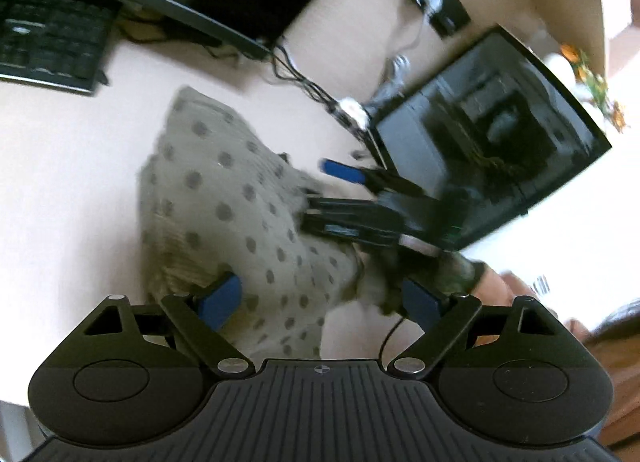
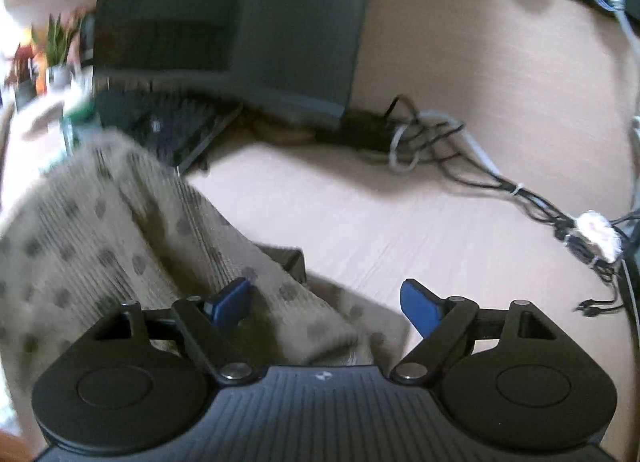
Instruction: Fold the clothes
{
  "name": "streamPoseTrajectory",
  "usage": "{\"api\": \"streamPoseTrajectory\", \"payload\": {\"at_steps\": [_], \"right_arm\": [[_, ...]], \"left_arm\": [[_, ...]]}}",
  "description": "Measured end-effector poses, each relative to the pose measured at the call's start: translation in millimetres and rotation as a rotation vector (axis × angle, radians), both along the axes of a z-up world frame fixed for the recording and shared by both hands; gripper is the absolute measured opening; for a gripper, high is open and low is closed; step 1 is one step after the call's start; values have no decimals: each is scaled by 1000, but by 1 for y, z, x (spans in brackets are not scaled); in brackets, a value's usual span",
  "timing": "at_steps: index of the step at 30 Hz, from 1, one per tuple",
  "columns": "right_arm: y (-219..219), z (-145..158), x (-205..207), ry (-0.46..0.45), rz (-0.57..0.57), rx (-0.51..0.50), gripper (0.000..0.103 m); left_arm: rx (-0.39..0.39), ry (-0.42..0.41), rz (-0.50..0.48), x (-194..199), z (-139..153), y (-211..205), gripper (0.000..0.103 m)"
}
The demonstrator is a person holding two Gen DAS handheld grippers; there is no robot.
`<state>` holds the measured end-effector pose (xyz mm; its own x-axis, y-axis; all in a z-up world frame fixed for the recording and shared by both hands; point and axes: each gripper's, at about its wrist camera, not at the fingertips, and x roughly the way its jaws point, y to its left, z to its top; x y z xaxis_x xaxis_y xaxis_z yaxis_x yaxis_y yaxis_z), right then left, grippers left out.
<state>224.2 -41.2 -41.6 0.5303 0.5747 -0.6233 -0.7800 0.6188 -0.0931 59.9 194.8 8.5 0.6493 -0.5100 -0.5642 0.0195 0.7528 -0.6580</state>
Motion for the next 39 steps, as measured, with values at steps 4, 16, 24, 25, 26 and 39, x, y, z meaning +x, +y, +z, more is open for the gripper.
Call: {"api": "streamPoseTrajectory", "payload": {"at_steps": [4, 16, 24, 25, 26, 39], "right_arm": [[-2, -11, -2, -17, 12, -43, 83], [-50, 6, -74, 78, 34, -87, 83], [-77, 45, -73, -81, 29, -31, 80], [-78, 49, -72, -86, 40, -23, 74], [-79, 52, -70, -91, 52, -15, 69], [-17, 32, -124, -162, 633, -79, 68]], "left_arm": [[69, 26, 22, 31, -13, 7, 86], [350, -16, -14, 170, -32, -6, 83], [403, -82, 63, 117, -1, 2, 89], [403, -93, 91, 106, 4, 7, 90], [390, -103, 122, 93, 9, 15, 91], [291, 58, 371, -40, -11, 48, 94]]}}
